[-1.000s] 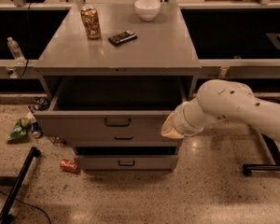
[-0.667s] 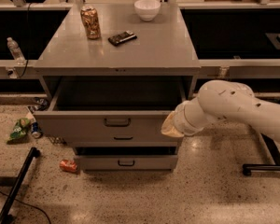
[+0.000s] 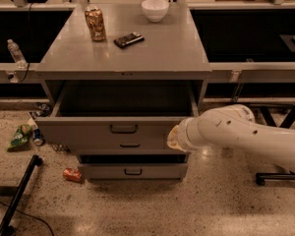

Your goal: Close top drawer

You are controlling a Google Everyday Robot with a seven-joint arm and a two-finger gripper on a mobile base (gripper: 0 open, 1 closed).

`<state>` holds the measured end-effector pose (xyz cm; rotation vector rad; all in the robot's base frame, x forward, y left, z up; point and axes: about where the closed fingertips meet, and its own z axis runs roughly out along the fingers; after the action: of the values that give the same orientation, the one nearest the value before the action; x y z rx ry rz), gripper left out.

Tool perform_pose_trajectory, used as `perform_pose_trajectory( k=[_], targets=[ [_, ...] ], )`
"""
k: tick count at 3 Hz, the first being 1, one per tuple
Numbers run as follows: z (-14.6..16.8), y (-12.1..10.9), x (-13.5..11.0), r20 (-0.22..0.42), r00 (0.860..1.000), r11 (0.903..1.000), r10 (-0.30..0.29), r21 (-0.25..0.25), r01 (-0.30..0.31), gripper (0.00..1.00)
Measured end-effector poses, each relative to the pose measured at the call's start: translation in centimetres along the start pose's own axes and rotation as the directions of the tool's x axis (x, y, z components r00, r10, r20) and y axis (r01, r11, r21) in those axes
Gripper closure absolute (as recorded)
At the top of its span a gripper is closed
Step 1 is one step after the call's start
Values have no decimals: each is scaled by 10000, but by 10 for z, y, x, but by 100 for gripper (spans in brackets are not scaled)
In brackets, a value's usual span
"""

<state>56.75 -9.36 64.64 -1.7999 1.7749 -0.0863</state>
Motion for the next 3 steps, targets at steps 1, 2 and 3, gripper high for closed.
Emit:
perform_pose_trajectory(
  k=[1,2,3],
  targets=[
    [6,-5,2,-80,9984,9968,-564,564,568,100],
    [19,-21,7,-123,9953,9900,-962,1024,969,100],
    [28,-31,13,-244,9932,9868,-1143,1130,1163,100]
  ],
)
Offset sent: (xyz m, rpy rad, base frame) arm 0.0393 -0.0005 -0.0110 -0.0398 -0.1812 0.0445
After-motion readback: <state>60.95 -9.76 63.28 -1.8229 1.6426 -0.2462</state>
